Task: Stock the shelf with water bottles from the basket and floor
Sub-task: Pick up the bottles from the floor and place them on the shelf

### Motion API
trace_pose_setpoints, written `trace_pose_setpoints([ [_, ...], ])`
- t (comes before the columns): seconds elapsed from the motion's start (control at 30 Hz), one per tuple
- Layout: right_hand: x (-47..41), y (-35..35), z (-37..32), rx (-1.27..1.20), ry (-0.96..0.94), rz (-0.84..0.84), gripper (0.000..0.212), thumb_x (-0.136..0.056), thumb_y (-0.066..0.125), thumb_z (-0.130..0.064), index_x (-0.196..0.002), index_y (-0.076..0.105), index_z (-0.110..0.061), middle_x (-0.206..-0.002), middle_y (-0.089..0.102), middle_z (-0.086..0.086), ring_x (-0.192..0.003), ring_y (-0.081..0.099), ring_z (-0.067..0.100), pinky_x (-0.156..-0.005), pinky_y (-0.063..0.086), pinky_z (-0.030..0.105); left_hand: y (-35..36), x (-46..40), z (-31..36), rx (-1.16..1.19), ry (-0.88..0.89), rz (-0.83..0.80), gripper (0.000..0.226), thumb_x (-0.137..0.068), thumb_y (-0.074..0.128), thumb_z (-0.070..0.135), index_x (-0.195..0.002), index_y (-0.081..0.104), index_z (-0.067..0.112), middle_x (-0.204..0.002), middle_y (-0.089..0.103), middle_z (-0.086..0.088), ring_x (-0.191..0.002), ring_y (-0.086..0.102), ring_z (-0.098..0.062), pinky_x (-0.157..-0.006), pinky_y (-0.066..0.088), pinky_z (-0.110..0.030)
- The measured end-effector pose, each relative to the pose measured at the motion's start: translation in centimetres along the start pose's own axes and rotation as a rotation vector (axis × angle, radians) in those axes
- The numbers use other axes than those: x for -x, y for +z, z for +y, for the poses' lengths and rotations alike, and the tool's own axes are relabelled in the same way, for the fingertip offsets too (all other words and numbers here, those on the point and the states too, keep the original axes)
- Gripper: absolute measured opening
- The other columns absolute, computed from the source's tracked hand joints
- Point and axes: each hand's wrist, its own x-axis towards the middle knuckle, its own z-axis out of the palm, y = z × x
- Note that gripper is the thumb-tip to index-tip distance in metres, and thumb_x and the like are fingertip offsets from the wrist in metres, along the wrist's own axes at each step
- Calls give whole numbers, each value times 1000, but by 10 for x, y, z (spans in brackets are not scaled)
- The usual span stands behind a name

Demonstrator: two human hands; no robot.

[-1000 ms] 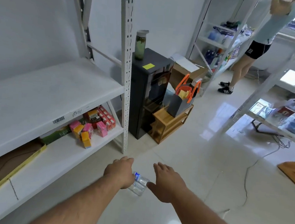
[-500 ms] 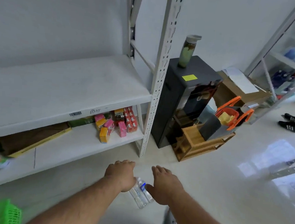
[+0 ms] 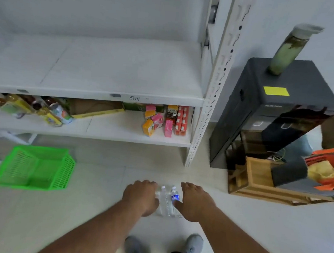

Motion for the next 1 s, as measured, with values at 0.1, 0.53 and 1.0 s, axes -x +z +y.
trace_pose_setpoints([
  [0.1,-1,6,-11,27,-47,-45,62,-93,47,-54,-141,38,-16,-144,46,4,-131,44,27,-106,40,41,15,14,-21,62,-91,-8,61,-93,46,44,-150,33,26,-149,43,-2,-133,42,-27,-106,37,-38],
  [0.53,1,43,-26,217,-35,-155,68,-97,43,-54,-152,27,-17,-153,37,4,-137,39,25,-110,36,36,119,23,-81,496,-262,-80,66,-92,43,47,-154,25,28,-155,36,1,-137,40,-25,-108,38,-38],
  [1.0,-240,203,69,-325,281,-291,76,-88,54,-59,-149,35,-17,-147,50,4,-128,53,21,-103,42,32,289,-155,-65,1132,-502,-96,69,-89,64,45,-148,39,23,-149,47,1,-130,51,-15,-109,39,-30],
])
